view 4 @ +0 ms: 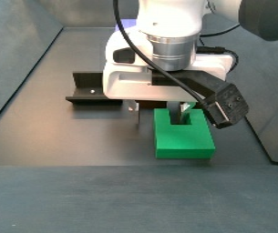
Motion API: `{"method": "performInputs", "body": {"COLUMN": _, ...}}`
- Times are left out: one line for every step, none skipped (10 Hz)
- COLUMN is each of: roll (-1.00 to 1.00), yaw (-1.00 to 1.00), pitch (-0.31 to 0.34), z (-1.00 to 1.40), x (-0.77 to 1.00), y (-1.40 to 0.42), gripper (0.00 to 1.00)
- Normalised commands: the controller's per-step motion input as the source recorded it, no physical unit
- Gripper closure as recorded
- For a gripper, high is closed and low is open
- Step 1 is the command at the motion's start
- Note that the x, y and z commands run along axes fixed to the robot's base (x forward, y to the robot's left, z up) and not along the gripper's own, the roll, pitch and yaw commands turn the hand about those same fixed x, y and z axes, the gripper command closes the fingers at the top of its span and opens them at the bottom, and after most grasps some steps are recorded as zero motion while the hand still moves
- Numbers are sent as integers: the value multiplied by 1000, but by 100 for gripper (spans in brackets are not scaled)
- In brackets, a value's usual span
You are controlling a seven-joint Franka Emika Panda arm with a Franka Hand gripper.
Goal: Pick up the green object. Move up. Place the green object on the fixture. Regrasp the green object. Move to above the board. Insert the green object.
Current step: Pick up the green object.
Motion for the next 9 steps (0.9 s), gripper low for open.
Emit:
{"method": "performInputs", "body": {"roll": 0, "yaw": 143, "pitch": -13, "z": 0, "x": 0, "y": -77, "gripper": 0}}
{"method": "performInputs", "body": {"roll": 0, "yaw": 43, "pitch": 0, "z": 0, "x": 0, "y": 0, "gripper": 0}}
{"method": "performInputs", "body": {"roll": 0, "yaw": 0, "pitch": 0, "z": 0, "x": 0, "y": 0, "gripper": 0}}
{"method": "performInputs", "body": {"roll": 0, "yaw": 0, "pitch": 0, "z": 0, "x": 0, "y": 0, "gripper": 100}}
{"method": "performInputs", "body": {"roll": 0, "yaw": 0, "pitch": 0, "z": 0, "x": 0, "y": 0, "gripper": 100}}
{"method": "performInputs", "body": {"roll": 0, "yaw": 0, "pitch": 0, "z": 0, "x": 0, "y": 0, "gripper": 100}}
{"method": "performInputs", "body": {"roll": 0, "yaw": 0, "pitch": 0, "z": 0, "x": 0, "y": 0, "gripper": 100}}
{"method": "performInputs", "body": {"roll": 0, "yaw": 0, "pitch": 0, "z": 0, "x": 0, "y": 0, "gripper": 100}}
{"method": "performInputs", "body": {"roll": 0, "yaw": 0, "pitch": 0, "z": 0, "x": 0, "y": 0, "gripper": 100}}
